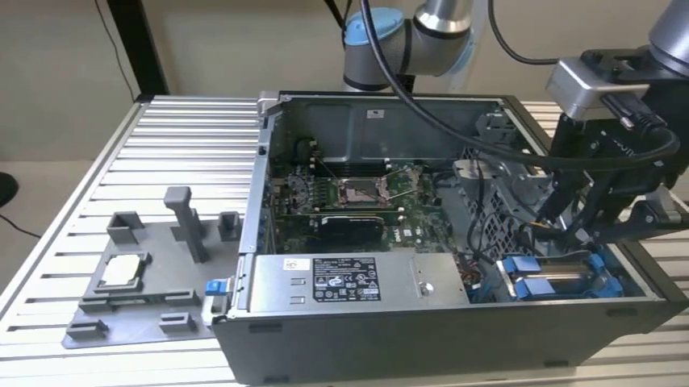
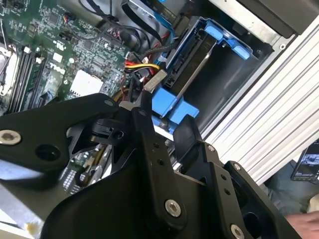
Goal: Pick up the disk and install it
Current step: 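Insert the first disk wire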
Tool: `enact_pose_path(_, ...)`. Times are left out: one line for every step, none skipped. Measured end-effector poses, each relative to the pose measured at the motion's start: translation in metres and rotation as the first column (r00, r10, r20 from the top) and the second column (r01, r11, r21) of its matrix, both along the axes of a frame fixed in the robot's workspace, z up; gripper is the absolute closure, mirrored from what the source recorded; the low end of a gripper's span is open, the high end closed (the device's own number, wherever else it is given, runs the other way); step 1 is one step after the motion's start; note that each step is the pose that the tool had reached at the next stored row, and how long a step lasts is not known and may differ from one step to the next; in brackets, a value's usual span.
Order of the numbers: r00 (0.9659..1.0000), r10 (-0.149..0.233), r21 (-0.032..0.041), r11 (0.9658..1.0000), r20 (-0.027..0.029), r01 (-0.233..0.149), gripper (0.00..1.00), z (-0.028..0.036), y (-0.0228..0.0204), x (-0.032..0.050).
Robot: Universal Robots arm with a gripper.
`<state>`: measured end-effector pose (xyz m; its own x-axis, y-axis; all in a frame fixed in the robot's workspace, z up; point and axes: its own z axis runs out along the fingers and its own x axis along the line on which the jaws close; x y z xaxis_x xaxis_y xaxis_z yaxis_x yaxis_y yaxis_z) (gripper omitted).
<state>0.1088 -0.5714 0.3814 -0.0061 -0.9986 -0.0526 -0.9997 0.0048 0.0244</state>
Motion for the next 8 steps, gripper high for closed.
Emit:
enact_pose_path(1.0000,-0.002,0.0002,1.0000,0.0000,0.002,0.00,-0.0018,0.0008,0.0001)
enact_pose_path(1.0000,-0.004,0.0003,1.0000,0.0000,0.004,0.00,-0.0036,0.0014,0.0002)
enact_pose_path(1.0000,-0.007,0.0006,1.0000,0.0000,0.007,0.00,-0.0055,0.0019,0.0003)
enact_pose_path(0.9999,-0.013,0.0007,0.9999,0.0000,0.013,0.00,-0.0073,0.0022,0.0004)
enact_pose_path(0.9998,-0.020,0.0007,0.9998,0.0000,0.020,0.00,-0.0091,0.0025,0.0005)
enact_pose_path(0.9997,-0.025,0.0005,0.9997,0.0000,0.025,0.00,-0.0108,0.0029,0.0006)
enact_pose_path(0.9996,-0.029,0.0004,0.9996,0.0000,0.029,0.00,-0.0125,0.0036,0.0006)
enact_pose_path(0.9995,-0.033,0.0005,0.9995,0.0000,0.033,0.00,-0.0144,0.0044,0.0007)
